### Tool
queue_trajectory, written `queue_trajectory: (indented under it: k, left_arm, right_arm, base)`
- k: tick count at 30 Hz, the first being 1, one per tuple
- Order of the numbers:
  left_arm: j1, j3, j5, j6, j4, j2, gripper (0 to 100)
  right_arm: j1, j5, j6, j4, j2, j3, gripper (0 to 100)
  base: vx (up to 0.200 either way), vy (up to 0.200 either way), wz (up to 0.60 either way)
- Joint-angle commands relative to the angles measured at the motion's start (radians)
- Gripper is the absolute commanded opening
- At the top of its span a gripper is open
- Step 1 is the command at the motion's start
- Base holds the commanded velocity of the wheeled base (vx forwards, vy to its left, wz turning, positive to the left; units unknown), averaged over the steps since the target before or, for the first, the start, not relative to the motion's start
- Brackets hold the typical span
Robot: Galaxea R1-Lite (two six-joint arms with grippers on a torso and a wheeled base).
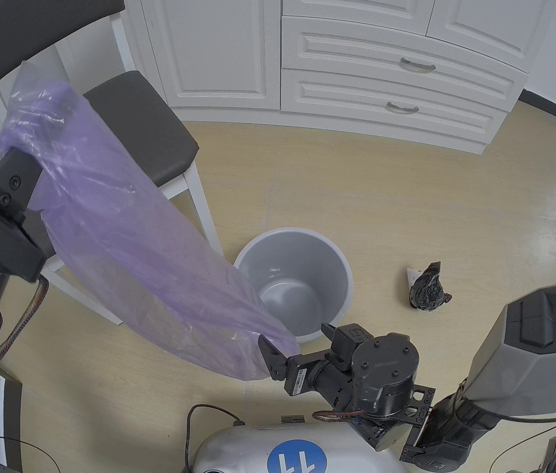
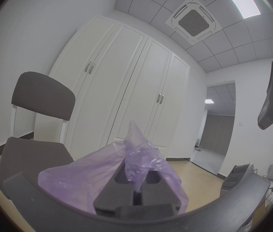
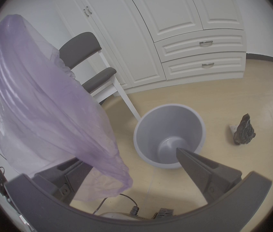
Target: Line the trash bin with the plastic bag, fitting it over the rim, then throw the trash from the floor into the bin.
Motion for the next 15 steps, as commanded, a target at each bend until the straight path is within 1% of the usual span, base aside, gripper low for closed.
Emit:
queue_trajectory:
  k: [1, 8, 9, 11, 12, 15]
  left_arm:
    - [-0.001, -0.002, 0.001, 0.000, 0.001, -0.005, 0]
    - [-0.001, -0.003, 0.002, 0.003, 0.001, -0.016, 0]
    - [0.001, -0.005, 0.002, 0.003, 0.003, -0.024, 0]
    - [0.001, -0.005, 0.002, 0.003, 0.003, -0.025, 0]
    - [0.001, -0.006, 0.002, 0.003, 0.001, -0.027, 0]
    - [0.001, -0.005, 0.002, 0.003, 0.003, -0.027, 0]
  right_arm:
    - [-0.008, 0.011, 0.005, 0.000, 0.043, -0.015, 100]
    - [-0.041, 0.013, -0.009, 0.014, 0.023, -0.001, 100]
    - [-0.063, 0.013, -0.021, 0.021, 0.017, 0.002, 100]
    - [-0.075, 0.014, -0.032, 0.020, 0.012, 0.005, 100]
    - [-0.098, 0.014, -0.053, 0.018, 0.002, 0.007, 100]
    - [-0.114, 0.019, -0.056, 0.020, -0.029, 0.005, 100]
  base:
    - [0.000, 0.000, 0.00]
    - [0.000, 0.000, 0.00]
    - [0.000, 0.000, 0.00]
    - [0.000, 0.000, 0.00]
    - [0.000, 0.000, 0.00]
    - [0.000, 0.000, 0.00]
